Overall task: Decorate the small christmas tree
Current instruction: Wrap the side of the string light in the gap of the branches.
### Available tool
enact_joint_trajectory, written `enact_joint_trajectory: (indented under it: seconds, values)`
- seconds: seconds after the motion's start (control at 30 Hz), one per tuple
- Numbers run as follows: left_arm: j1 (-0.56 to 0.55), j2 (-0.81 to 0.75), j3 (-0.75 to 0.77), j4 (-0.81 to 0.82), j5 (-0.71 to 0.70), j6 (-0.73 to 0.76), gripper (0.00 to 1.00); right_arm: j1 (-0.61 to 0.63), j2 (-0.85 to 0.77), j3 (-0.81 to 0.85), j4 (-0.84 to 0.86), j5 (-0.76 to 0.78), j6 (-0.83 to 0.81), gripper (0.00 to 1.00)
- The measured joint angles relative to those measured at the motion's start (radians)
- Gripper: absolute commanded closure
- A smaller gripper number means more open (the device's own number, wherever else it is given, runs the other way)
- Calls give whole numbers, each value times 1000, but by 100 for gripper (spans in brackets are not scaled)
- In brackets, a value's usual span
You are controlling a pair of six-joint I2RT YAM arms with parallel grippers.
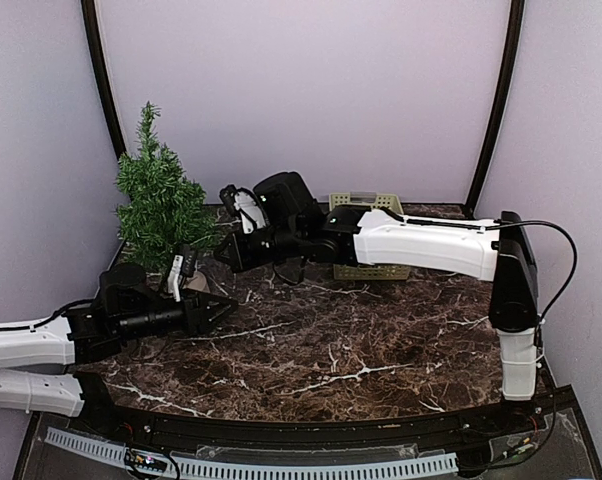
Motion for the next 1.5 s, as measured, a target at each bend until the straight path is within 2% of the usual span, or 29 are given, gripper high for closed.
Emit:
enact_joint_trajectory:
  seconds: [0.1, 0.17, 0.23, 0.33, 0.37, 0.47, 0.5, 0.6, 0.7, 0.87, 0.97, 1.07, 1.23, 1.4, 1.43, 1.5]
  values:
    - [-13, 39, 26, 19, -5, 6, 75, 0, 0, 0, -3, 0, 0, 100]
    - [-22, 61, 36, 27, -6, 8, 89, 0, 0, 0, -4, 3, -1, 100]
    - [-29, 71, 37, 30, -8, 7, 97, 0, 0, 0, -6, 8, -1, 100]
    - [-38, 74, 37, 30, -14, -2, 100, -6, 0, -2, -7, 18, -1, 100]
    - [-41, 74, 38, 29, -16, -4, 100, -8, -3, -11, 1, 18, 0, 89]
    - [-47, 64, 40, 26, -32, -29, 100, -23, -26, -68, 20, 14, 3, 44]
    - [-47, 57, 41, 23, -42, -42, 100, -31, -43, -100, 27, 11, 0, 33]
    - [-47, 23, 42, 16, -74, -102, 100, -57, -129, -228, 61, 3, -16, 14]
    - [-47, -8, 42, 17, -105, -178, 100, -80, -238, -368, 124, 1, -29, 8]
    - [-50, -19, 43, 16, -131, -301, 100, -103, -408, -629, 306, -74, -51, 6]
    - [-53, -18, 53, 8, -141, -363, 100, -83, -447, -756, 417, -125, -63, 7]
    - [-53, -16, 79, -6, -147, -405, 100, -30, -444, -808, 464, -137, -81, 16]
    - [-53, -14, 113, -19, -153, -443, 100, 74, -376, -767, 546, -143, -113, 24]
    - [-53, -13, 114, -39, -163, -470, 100, 113, -243, -658, 595, -148, -141, 36]
    - [-53, -13, 114, -42, -167, -476, 100, 117, -218, -637, 599, -151, -146, 41]
    - [-53, -13, 114, -48, -177, -484, 100, 118, -179, -602, 605, -153, -156, 60]
